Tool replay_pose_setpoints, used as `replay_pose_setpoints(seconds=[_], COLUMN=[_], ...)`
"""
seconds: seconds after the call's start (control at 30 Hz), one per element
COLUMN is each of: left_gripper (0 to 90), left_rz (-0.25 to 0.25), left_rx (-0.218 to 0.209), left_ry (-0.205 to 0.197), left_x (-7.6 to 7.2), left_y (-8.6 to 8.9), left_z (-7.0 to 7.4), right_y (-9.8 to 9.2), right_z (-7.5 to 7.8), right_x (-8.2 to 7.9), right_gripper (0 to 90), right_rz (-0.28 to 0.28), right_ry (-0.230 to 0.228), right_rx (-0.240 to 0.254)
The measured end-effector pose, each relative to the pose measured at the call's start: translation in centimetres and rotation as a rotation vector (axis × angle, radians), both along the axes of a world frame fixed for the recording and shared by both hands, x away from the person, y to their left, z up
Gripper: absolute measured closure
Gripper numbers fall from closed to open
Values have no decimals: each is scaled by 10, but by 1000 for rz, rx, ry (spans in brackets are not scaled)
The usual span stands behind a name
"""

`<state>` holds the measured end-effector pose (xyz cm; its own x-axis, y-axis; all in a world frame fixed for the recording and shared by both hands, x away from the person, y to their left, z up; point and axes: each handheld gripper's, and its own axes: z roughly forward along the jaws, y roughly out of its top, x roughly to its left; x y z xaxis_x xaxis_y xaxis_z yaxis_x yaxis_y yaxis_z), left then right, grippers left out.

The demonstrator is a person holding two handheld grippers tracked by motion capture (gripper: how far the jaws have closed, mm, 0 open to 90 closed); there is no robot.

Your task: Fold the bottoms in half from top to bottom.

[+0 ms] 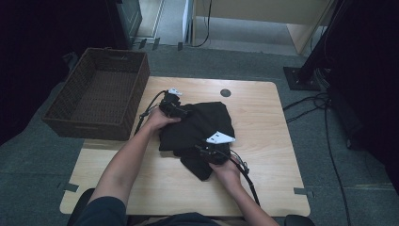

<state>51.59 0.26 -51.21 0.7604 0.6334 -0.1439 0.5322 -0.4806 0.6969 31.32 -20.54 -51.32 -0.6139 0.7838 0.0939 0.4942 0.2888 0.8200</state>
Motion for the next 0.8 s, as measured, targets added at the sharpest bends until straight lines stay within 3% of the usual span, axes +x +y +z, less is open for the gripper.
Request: replay_pose_setpoints(seconds=[0.13,0.23,0.3,0.37,0.5,0.7,0.8], left_gripper=[456,637,765,796,804,806,808], left_rz=[-79,-118,-130,-129,-95,-148,-180], left_rx=[8,4,35,44,-6,-61,-77], left_ry=[1,23,7,-6,-76,-189,-226], left_x=[-7,-9,-10,-11,-13,-28,-41], left_y=[-2,-3,-4,-4,-3,-7,-8], left_z=[2,4,6,10,30,73,86], right_y=[0,2,3,3,4,8,11], right_z=[0,-1,-1,-1,-2,-2,-3], right_x=[1,1,1,3,10,30,42], right_gripper=[584,587,590,594,595,598,599], right_rz=[-1,-9,-11,-19,-26,-68,-99], right_ry=[9,5,6,14,13,1,-6], right_rx=[4,-5,-17,-13,-14,-28,-36])
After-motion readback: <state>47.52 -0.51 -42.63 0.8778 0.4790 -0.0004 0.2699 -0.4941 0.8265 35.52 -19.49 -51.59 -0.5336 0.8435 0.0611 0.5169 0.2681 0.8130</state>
